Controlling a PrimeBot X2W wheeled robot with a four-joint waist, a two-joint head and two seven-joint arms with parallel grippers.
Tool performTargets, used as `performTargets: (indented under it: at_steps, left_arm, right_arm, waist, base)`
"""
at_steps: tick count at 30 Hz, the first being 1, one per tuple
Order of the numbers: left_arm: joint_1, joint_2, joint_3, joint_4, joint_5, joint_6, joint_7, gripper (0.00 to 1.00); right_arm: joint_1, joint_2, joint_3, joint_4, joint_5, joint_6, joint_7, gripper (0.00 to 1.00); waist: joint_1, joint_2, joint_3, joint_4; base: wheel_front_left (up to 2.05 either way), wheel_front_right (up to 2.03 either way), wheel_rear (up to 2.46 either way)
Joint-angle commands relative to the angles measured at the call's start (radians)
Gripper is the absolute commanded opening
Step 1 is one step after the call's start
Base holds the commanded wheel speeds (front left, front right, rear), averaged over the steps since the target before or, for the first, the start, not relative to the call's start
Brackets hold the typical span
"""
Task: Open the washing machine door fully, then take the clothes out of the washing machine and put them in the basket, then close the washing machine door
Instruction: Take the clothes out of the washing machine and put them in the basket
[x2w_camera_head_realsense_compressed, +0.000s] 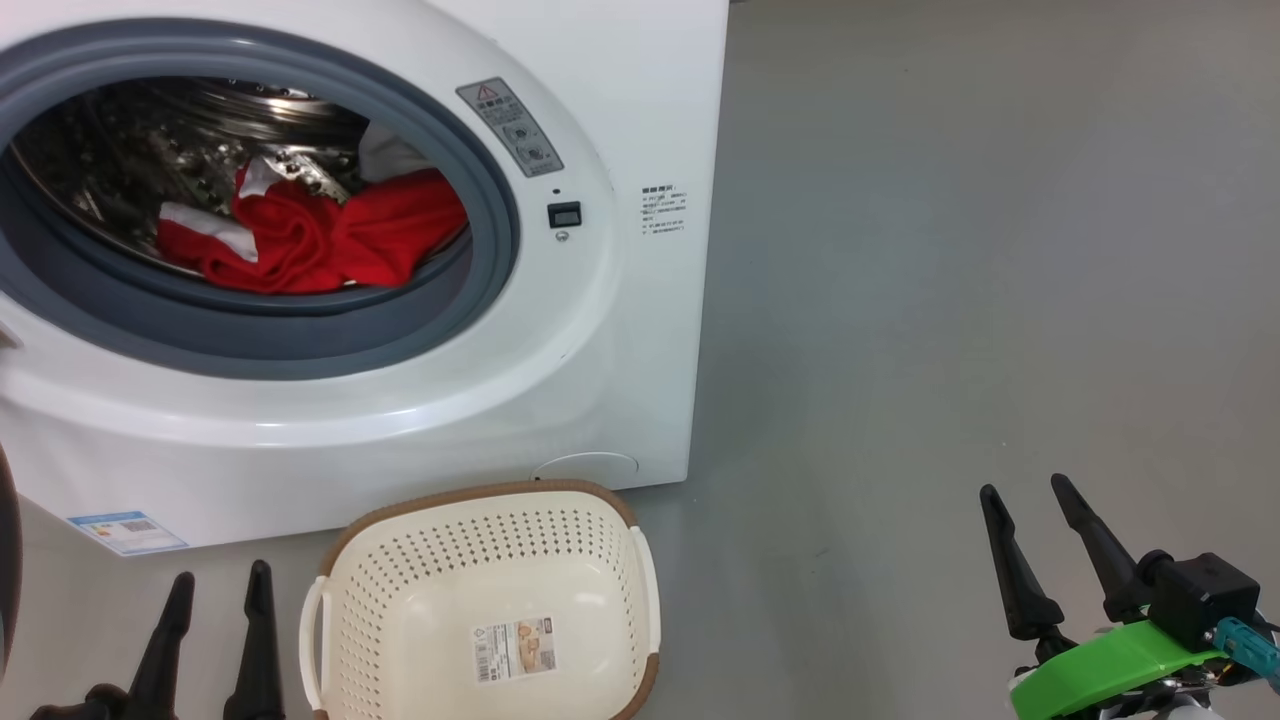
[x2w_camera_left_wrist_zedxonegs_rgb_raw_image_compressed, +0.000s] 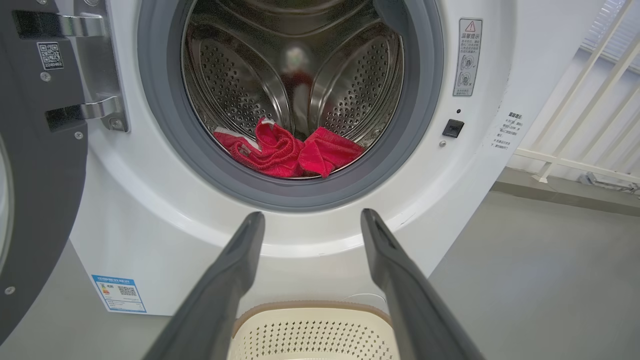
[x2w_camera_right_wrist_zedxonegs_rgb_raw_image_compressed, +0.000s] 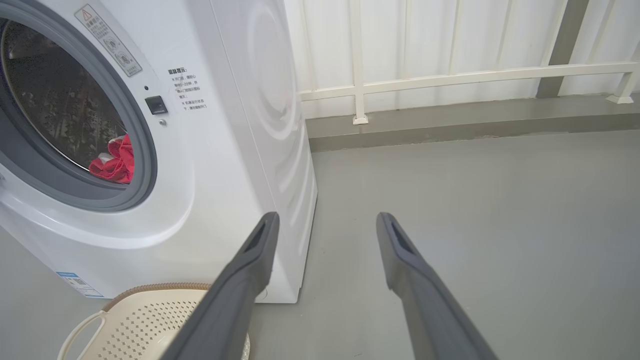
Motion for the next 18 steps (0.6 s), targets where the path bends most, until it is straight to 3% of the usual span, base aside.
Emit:
performTargets:
  at_steps: [1,18]
  left_arm:
    - [-0.032,0.016,0.036,-0.012,0.007,-0.003,-0.005,1.0]
    - [-0.068,0.006,0.034,0.029,0.008,-0.003,-0.005,1.0]
  right_arm:
    - [-0.006,-0.008,0.024,-0.023,-0.008,0.002,-0.012,1.0]
    - [-0.023,0.0,0.039,-0.024,-0.012,0.002,-0.012,1.0]
  waist:
    - [0.0,0.0,0.002,0.001]
    - [0.0,0.0,0.036,0.006]
  base:
    - [0.0,0.0,0.0]
    - [0.0,0.0,0.0]
